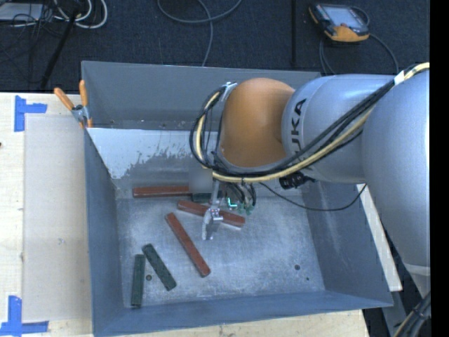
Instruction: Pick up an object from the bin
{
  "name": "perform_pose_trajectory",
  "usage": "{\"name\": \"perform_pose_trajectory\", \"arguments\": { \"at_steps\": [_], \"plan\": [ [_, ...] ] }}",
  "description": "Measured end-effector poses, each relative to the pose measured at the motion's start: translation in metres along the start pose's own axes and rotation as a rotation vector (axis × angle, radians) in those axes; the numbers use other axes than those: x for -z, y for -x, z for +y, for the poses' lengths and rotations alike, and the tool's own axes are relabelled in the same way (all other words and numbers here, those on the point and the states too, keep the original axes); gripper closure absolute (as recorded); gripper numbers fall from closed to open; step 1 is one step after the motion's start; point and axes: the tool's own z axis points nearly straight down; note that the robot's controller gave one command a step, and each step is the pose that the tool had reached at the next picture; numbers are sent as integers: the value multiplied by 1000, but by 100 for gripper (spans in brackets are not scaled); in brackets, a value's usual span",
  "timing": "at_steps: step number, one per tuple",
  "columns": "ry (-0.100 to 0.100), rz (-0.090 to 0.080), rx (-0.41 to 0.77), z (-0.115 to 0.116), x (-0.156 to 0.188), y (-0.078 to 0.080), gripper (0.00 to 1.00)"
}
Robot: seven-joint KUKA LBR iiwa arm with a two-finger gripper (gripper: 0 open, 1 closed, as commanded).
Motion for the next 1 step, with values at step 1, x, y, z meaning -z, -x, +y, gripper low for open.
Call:
{"name": "perform_pose_trajectory", "arguments": {
  "at_steps": [1],
  "plan": [
    [1, -7, -2, 0, 4, 2, 0]
  ]
}}
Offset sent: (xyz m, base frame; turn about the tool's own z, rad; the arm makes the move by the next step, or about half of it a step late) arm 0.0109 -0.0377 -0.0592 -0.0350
